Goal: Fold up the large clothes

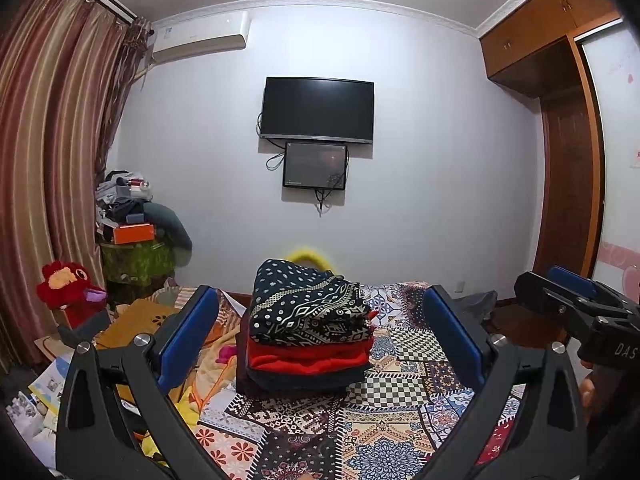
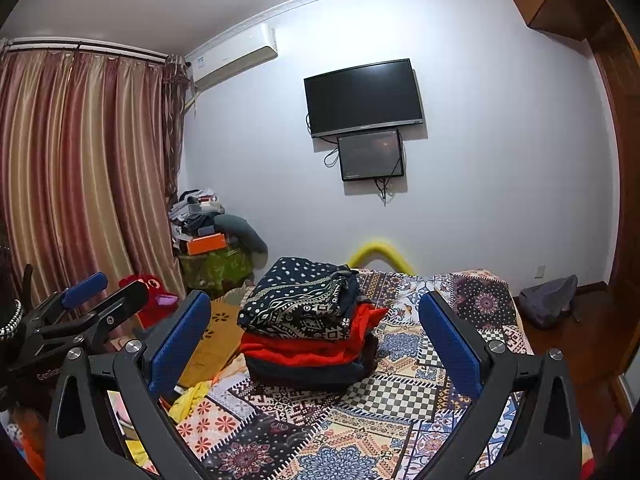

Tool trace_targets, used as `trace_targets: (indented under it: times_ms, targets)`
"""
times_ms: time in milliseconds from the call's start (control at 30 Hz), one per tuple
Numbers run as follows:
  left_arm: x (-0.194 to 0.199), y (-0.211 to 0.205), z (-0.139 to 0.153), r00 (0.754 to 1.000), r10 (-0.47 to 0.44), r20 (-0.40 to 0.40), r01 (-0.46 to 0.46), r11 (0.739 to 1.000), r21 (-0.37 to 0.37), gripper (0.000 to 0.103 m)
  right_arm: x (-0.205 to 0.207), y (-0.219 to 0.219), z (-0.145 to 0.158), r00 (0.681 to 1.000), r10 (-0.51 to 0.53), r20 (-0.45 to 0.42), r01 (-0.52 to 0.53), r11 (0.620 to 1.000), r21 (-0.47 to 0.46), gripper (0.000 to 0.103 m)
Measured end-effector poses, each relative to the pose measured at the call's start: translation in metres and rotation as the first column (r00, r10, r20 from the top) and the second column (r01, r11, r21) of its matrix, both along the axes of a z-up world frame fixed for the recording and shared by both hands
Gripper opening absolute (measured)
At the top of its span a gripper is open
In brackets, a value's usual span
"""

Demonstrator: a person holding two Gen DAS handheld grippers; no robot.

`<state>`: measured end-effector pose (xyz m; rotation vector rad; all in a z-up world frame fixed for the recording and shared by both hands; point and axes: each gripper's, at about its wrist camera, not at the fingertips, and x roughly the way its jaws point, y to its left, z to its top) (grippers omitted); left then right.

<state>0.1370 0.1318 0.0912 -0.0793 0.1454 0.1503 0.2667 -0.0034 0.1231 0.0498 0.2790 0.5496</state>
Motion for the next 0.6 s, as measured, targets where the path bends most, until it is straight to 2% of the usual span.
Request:
trace_targets:
  times_ms: [600]
  targets:
    - [0.0014, -0.0021, -0.0021, 1.0, -0.004, -0.008, 0.004, 1.0, -0.006, 0.103, -0.0004, 0.0023, -0.0014, 1.0, 0.003, -0.005, -0.003, 1.0, -0.006, 0.103]
